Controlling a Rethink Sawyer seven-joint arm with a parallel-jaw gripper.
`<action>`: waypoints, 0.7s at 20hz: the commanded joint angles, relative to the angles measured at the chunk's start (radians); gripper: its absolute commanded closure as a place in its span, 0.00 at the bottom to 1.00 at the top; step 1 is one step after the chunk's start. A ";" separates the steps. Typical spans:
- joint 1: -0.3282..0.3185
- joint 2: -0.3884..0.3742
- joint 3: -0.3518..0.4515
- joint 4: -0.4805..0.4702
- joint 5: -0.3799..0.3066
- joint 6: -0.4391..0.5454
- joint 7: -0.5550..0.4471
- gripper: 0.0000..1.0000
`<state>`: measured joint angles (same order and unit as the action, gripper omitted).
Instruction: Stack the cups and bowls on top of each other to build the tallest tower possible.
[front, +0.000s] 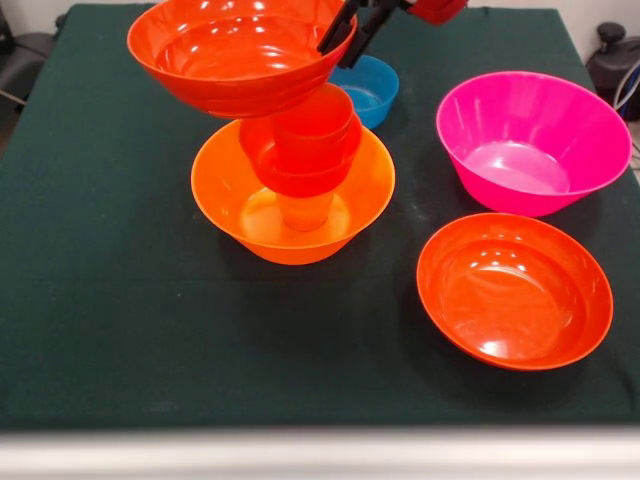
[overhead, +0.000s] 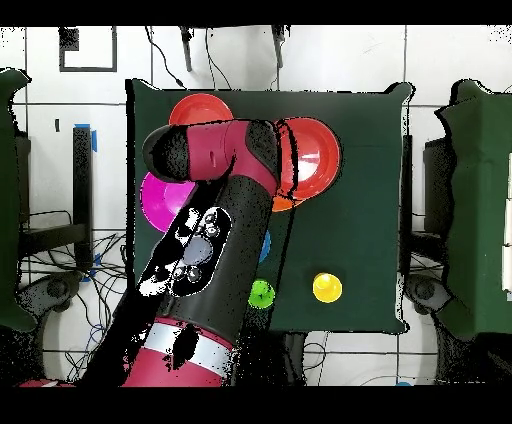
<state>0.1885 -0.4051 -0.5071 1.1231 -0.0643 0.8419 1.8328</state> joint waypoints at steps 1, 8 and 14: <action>0.017 0.006 0.047 -0.033 0.022 0.130 0.165 1.00; 0.026 0.019 0.044 -0.057 0.029 0.149 0.181 1.00; 0.044 0.032 0.030 -0.079 0.032 0.170 0.211 1.00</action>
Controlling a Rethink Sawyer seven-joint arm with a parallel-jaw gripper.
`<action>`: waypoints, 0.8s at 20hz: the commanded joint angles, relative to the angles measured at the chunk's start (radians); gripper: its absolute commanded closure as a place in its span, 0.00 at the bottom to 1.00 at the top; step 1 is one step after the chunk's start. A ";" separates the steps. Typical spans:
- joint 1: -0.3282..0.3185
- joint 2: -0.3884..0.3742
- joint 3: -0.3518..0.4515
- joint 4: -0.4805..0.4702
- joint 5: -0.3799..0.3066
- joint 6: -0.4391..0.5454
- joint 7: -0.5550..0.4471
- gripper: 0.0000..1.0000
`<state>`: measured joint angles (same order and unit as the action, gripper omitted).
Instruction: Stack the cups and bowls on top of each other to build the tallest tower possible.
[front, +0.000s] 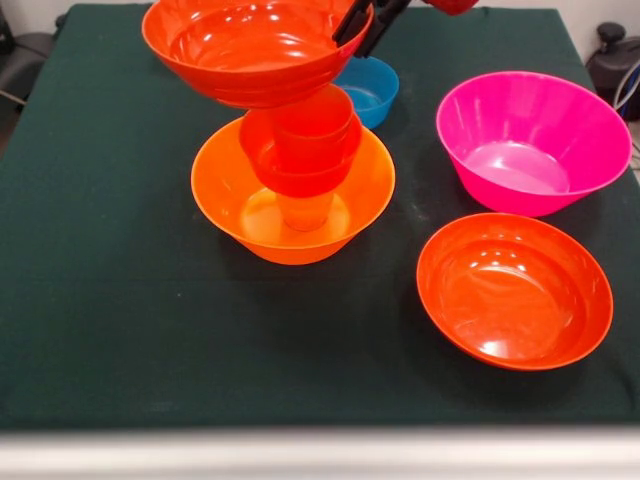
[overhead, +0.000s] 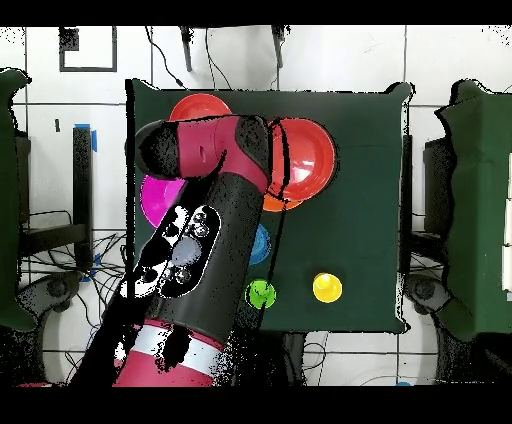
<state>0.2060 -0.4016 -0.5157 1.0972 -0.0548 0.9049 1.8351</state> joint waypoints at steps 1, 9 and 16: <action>0.027 0.033 0.038 -0.057 0.023 0.108 0.212 1.00; 0.042 0.040 0.032 -0.062 0.030 0.118 0.225 1.00; 0.041 0.052 0.029 -0.075 0.043 0.116 0.226 1.00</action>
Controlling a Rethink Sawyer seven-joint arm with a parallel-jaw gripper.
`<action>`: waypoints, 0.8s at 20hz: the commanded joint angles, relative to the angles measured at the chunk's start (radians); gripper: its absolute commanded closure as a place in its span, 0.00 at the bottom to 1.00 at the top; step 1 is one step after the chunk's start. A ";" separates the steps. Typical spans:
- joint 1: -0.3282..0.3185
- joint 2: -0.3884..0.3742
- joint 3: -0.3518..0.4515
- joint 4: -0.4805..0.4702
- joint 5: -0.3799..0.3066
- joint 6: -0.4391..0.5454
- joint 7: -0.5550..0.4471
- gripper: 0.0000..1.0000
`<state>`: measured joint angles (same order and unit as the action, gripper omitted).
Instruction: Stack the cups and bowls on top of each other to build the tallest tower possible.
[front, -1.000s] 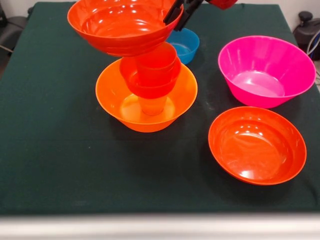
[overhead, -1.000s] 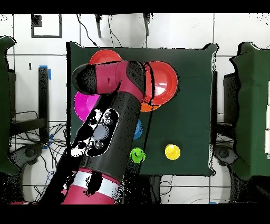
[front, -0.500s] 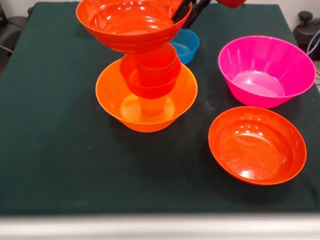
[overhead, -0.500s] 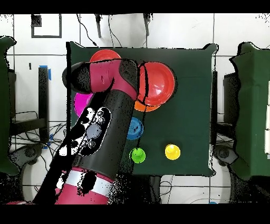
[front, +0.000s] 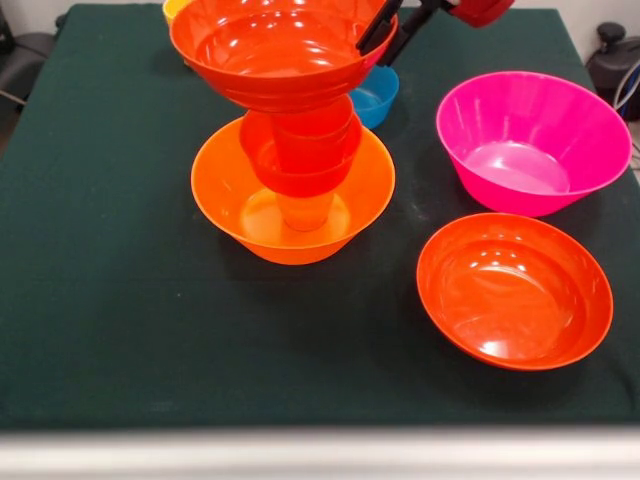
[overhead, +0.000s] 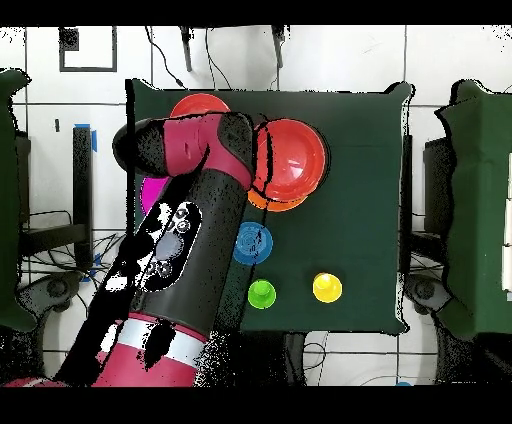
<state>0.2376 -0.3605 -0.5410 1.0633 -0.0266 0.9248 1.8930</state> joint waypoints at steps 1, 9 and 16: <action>0.010 0.010 0.054 -0.041 0.016 0.097 0.166 1.00; -0.001 0.023 0.059 -0.052 0.016 0.093 0.149 1.00; -0.014 0.027 0.065 -0.050 0.011 0.088 0.128 1.00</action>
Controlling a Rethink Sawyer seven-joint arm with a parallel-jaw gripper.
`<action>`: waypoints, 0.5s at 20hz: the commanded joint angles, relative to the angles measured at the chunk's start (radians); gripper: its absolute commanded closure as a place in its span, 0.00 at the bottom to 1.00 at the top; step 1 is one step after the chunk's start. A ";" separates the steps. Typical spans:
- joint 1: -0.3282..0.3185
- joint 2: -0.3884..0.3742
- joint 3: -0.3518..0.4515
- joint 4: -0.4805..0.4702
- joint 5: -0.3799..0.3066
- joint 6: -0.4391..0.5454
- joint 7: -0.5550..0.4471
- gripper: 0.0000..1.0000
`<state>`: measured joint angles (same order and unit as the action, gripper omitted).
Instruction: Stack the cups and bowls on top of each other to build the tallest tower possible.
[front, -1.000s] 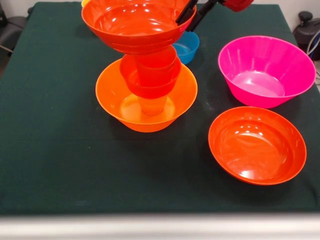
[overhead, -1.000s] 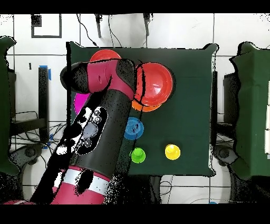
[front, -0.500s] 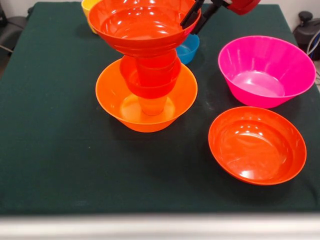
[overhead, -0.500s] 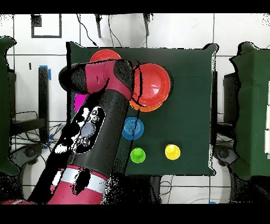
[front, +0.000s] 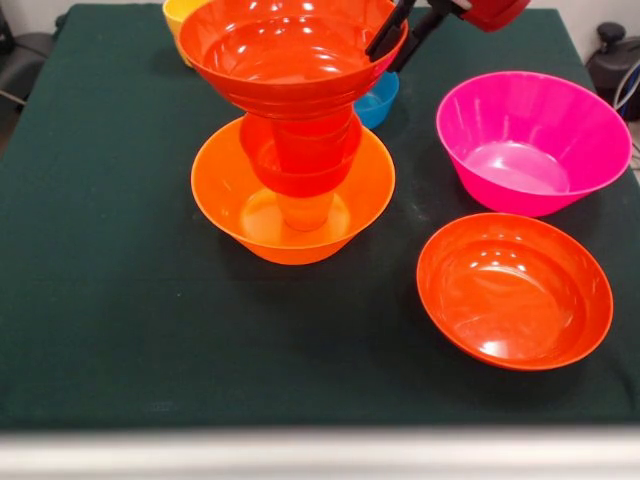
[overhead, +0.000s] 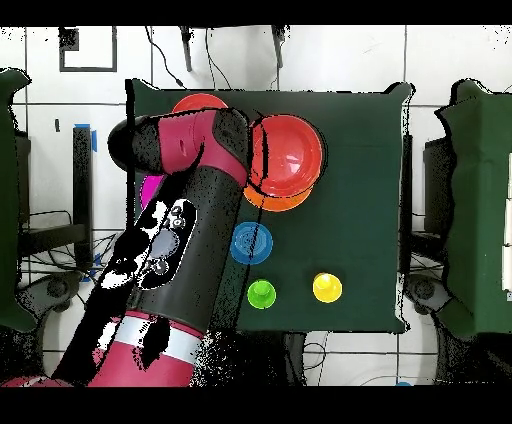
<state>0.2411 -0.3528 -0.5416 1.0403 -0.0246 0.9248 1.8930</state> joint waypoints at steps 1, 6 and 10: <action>-0.018 0.021 0.066 -0.026 0.010 0.085 0.129 1.00; -0.022 0.024 0.071 -0.025 0.013 0.073 0.134 1.00; -0.024 0.035 0.070 -0.032 0.011 0.067 0.136 1.00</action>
<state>0.2400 -0.3383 -0.5416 1.0395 -0.0246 0.9248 1.8930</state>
